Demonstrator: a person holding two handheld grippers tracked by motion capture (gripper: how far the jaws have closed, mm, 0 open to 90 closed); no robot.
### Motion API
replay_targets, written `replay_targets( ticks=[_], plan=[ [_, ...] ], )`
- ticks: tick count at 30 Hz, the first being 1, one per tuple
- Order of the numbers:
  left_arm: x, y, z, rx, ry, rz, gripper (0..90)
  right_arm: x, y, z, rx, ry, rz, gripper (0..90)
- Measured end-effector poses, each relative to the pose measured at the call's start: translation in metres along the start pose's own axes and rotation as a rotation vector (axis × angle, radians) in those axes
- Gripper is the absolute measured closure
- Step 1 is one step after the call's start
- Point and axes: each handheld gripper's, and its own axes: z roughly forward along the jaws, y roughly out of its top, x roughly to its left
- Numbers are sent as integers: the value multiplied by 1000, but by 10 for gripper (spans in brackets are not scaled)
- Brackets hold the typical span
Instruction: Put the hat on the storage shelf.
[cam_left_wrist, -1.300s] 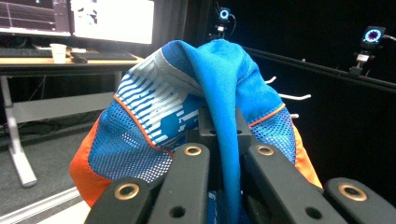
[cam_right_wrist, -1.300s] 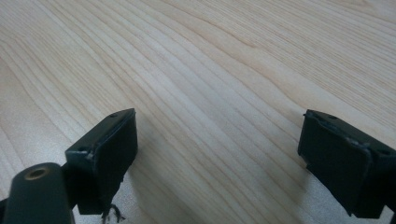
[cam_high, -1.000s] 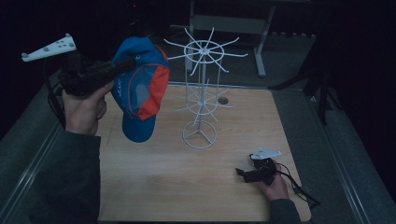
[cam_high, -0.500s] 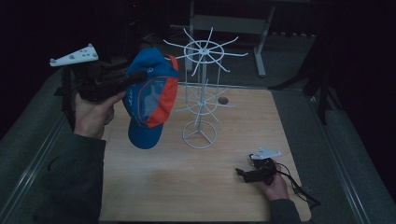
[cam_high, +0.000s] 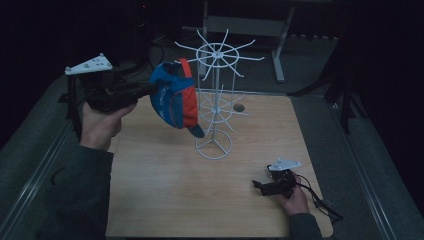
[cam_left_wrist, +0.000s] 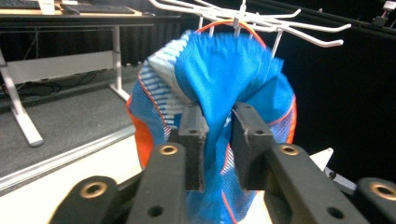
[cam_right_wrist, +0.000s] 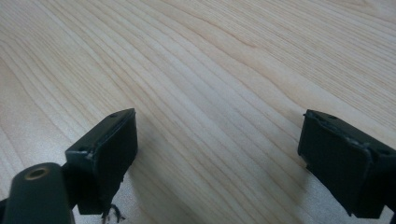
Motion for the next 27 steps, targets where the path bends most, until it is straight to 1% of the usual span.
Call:
replay_targets(
  ticks=[2, 3, 4, 5, 7, 8, 9, 17, 19, 20, 22, 27],
  plan=[
    [-1, 0, 0, 1, 2, 8, 694, 0, 0, 0, 0, 0, 0, 117],
    [-2, 0, -1, -1, 13, 19, 694, 0, 0, 0, 0, 0, 0, 117],
    [-4, 0, -1, 1, 28, 30, 655, 0, 0, 0, 0, -1, 0, 117],
    [-4, 0, -1, 1, 28, 30, 642, 0, 0, 0, 0, -1, 0, 118],
    [-5, 0, -2, 10, 51, 44, 628, 0, 0, 0, 0, 0, 0, 117],
    [-5, 0, -2, 10, 51, 44, 615, 0, 0, 0, 0, 0, 0, 117],
    [-6, -1, -1, 23, 58, 49, 599, 0, 0, 0, 0, 0, 1, 117],
    [-7, -2, -4, 41, 84, 72, 554, 0, 0, 0, 0, 0, 0, 118],
    [-10, -3, -5, 52, 103, 86, 537, 0, 0, 0, 0, -1, 0, 118],
    [-10, -3, -5, 52, 103, 86, 535, 0, 0, 0, 0, -1, 0, 118],
    [-12, -3, -6, 61, 110, 101, 530, 0, 0, 0, 0, 1, 0, 117],
    [-15, -3, -8, 59, 109, 104, 525, 0, 0, 0, 0, 0, 0, 117]
  ],
)
